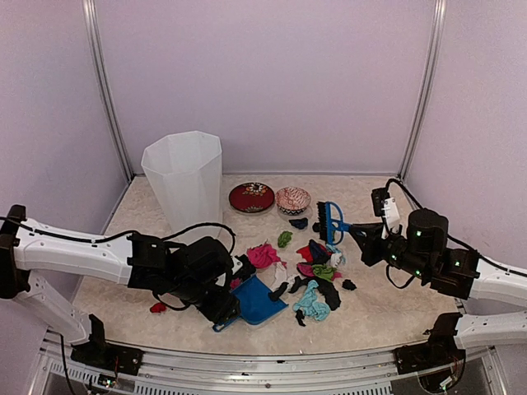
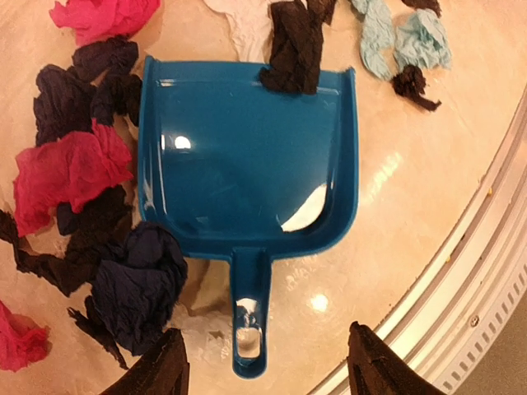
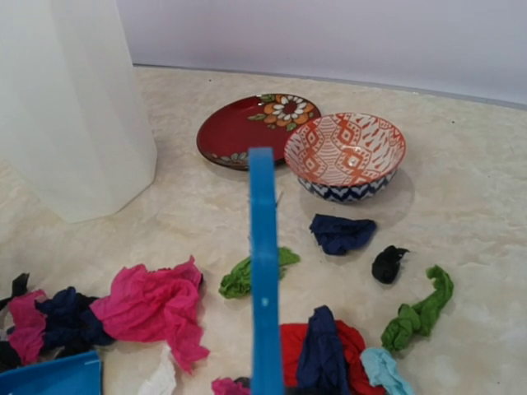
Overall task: Sweep away the paper scraps from the table
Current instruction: Place the dustpan at the center of the board, then pick up the dustpan from the center of the board.
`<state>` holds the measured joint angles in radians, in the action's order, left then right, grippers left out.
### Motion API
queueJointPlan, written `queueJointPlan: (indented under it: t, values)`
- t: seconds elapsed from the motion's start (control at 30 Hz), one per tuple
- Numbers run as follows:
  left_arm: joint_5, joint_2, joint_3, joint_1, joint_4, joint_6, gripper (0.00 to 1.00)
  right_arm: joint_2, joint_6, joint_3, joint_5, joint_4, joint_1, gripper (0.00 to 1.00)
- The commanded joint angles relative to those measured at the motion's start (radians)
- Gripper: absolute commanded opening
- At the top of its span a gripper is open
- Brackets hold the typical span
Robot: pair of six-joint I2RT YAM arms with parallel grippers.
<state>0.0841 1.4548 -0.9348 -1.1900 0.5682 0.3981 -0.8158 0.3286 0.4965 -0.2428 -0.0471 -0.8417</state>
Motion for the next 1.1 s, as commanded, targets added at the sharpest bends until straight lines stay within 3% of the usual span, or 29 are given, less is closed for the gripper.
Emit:
queueJointPlan:
  t: [0.0, 0.33, 1.07]
  values:
    - [0.011, -0.054, 0.078, -0.062, -0.059, 0.061, 0.66, -0.013, -0.008, 0.032, -0.003, -0.008, -0.007, 0.00]
    - [-0.012, -0.119, 0.231, -0.089, -0.209, 0.145, 0.66, -0.040, 0.000, 0.044, 0.009, -0.008, -0.007, 0.00]
    - [-0.067, -0.012, 0.260, -0.061, -0.249, 0.123, 0.65, -0.045, 0.004, 0.043, 0.014, -0.013, -0.007, 0.00]
